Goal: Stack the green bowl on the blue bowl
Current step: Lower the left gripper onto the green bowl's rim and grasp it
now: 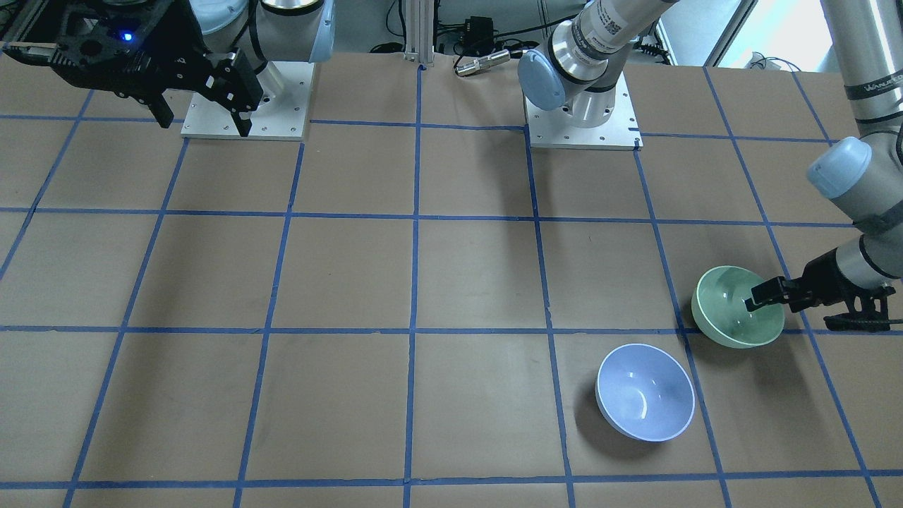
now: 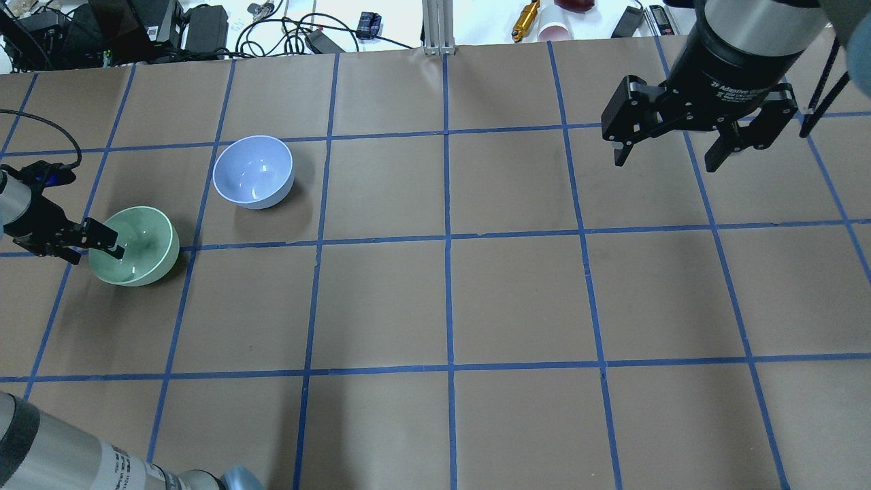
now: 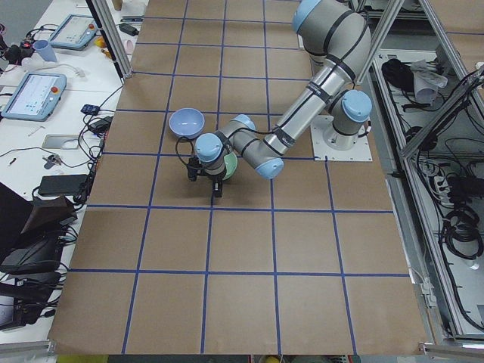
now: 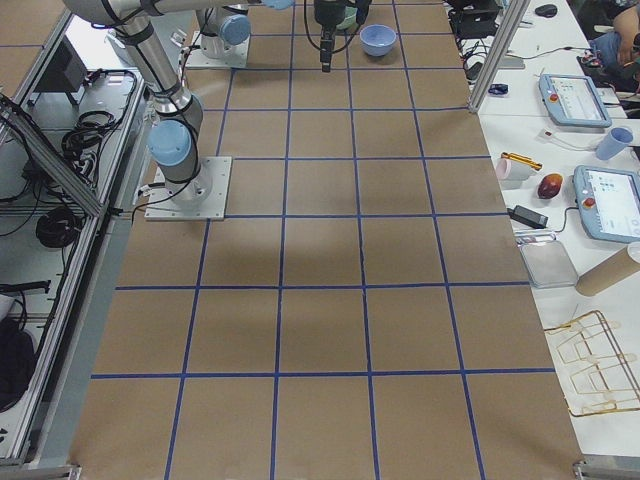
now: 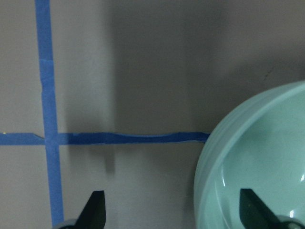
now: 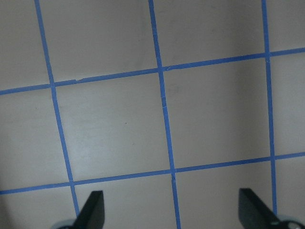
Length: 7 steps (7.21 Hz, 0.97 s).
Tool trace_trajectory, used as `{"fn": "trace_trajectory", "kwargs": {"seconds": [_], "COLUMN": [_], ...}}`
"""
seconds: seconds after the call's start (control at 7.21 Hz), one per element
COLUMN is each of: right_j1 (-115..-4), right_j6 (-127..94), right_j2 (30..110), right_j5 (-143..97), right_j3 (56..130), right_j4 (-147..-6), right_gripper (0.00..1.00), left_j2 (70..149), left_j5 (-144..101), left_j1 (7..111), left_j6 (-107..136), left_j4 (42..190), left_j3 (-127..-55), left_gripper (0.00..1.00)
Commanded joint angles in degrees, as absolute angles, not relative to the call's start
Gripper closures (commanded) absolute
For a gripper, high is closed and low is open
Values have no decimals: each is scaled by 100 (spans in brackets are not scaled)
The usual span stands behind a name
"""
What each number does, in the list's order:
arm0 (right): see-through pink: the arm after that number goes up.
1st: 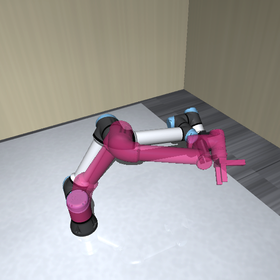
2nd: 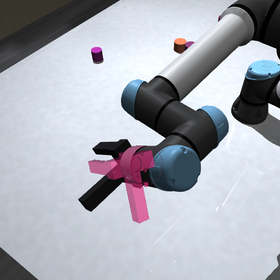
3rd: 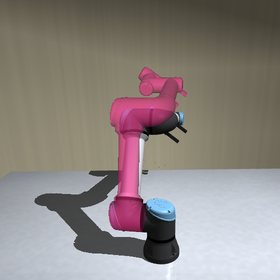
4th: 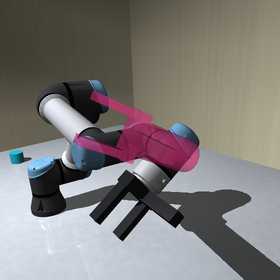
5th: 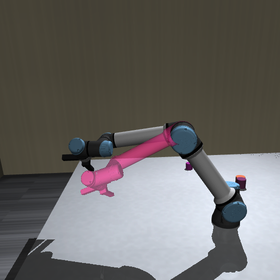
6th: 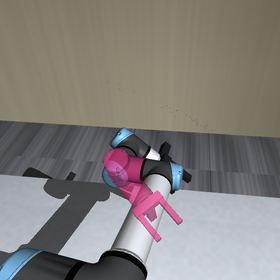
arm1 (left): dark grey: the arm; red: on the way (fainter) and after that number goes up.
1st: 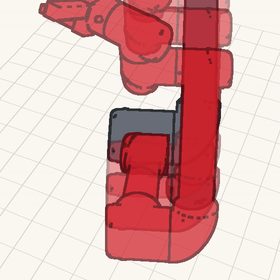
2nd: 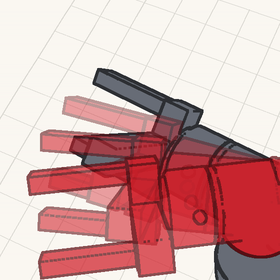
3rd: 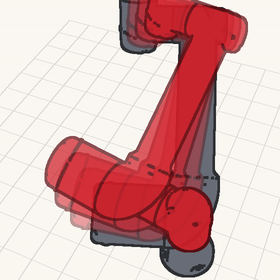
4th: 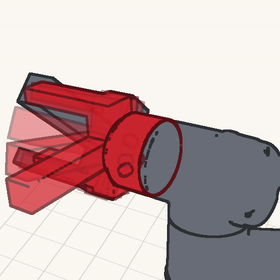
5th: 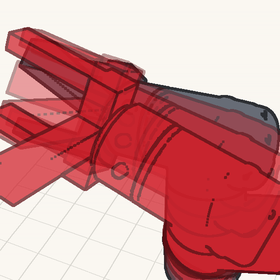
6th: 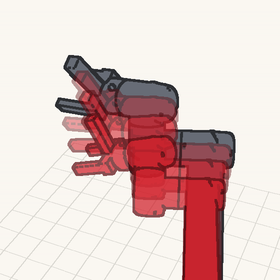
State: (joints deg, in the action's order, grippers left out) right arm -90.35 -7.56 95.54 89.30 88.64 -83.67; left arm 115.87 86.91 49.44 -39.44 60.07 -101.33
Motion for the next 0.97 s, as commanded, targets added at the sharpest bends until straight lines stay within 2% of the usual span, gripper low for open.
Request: {"fn": "trace_trajectory", "kwargs": {"seconds": [0.0, 0.14, 0.42, 0.83], "right_j1": [-9035, -9035, -9035, -9035], "right_j6": [-756, -756, -756, -756], "right_j2": [9554, 9554, 9554, 9554], "right_j5": [8930, 8930, 8930, 8930], "right_j3": [8868, 8868, 8868, 8859], "right_j4": [-8367, -8358, -8358, -8367], "right_gripper": [0, 0, 0, 0], "left_j2": [11593, 11575, 11575, 11366], "left_j5": [8684, 8623, 8490, 8499], "left_j1": [4948, 4948, 4957, 5018], "left_j6": [-3981, -3981, -3999, -3938], "left_j4": [6090, 6230, 6258, 6650], "left_j3": [-10134, -10125, -10125, -10073], "left_gripper": [54, 70, 83, 94]}}
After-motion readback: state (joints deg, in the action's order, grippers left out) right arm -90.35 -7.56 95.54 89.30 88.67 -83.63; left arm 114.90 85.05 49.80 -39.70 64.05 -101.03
